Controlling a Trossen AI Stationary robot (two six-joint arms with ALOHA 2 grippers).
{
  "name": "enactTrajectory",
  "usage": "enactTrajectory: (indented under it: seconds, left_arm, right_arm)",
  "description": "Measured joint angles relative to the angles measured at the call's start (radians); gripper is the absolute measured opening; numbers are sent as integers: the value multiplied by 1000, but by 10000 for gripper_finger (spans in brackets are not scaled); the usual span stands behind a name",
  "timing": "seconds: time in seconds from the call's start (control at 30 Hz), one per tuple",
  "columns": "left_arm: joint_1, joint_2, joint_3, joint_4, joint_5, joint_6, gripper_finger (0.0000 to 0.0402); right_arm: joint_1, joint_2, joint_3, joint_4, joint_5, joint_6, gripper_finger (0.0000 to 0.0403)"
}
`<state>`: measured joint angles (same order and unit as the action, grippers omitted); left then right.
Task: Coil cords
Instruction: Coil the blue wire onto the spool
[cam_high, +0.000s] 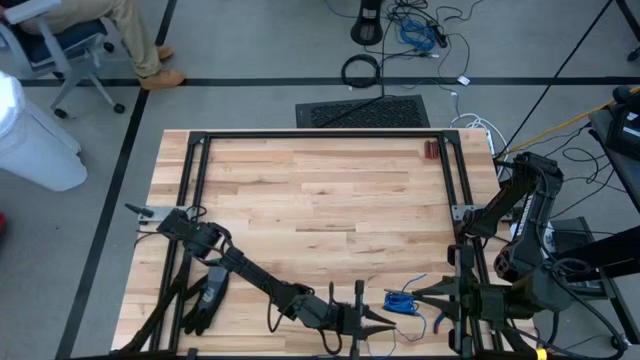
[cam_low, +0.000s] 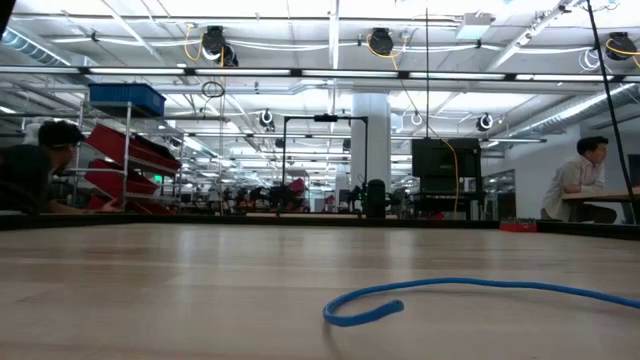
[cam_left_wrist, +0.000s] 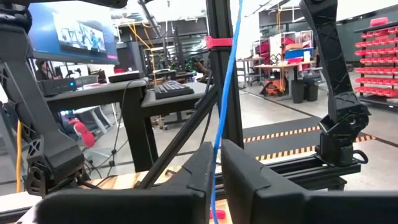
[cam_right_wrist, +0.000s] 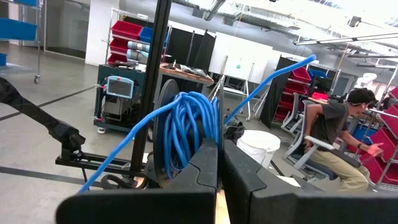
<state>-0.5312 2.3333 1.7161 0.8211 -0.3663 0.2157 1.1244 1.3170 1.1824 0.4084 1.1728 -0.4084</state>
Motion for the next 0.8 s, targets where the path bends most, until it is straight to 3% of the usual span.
enactTrajectory:
  seconds: [0.13,0.27,0.8]
  left_arm:
    - [1,0,0,0,0,0,9]
    - [1,0,0,0,-3,0,5]
    - [12,-11,0,-201,-242,-31,1]
  right_arm:
    - [0,0,0,-1,0,0,0]
    - [0,0,0,-1,0,0,0]
    - [0,0,0,-5,3,8,0]
